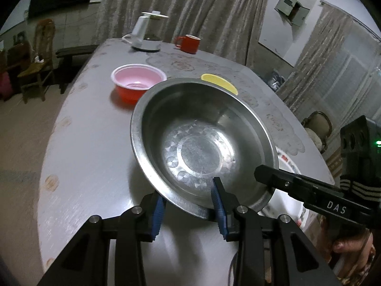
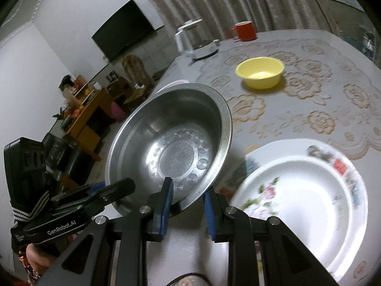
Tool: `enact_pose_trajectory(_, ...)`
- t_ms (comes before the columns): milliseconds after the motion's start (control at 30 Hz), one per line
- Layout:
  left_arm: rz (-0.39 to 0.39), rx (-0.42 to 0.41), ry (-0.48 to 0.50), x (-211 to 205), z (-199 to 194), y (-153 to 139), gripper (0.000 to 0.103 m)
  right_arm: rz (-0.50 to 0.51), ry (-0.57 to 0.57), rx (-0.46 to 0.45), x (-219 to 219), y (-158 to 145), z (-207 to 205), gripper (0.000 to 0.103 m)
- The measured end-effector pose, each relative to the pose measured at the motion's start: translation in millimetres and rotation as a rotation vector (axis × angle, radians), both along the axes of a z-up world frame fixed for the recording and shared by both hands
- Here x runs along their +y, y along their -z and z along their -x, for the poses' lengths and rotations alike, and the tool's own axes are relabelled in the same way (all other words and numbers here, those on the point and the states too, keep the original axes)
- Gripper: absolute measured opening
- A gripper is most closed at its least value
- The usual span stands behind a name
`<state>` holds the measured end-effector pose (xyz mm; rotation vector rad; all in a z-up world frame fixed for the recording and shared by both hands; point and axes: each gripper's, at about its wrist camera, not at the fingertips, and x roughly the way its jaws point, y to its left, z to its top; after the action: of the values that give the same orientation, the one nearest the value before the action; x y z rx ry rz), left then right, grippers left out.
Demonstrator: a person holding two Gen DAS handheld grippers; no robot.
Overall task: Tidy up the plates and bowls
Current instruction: 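Lift the steel bowl with both grippers and carry it beside the plate stack, then lower the steel bowl onto the tablecloth and open both grippers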
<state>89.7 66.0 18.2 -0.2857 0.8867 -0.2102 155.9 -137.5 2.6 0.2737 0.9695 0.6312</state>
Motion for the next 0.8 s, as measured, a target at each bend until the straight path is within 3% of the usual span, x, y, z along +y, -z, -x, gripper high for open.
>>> enact_pose_trajectory(800,0.006,0.085,-0.075,31.2,20.9,36.6,0.038,0.038,-0.115,0.117,42.5,32.9,12.4,0.03)
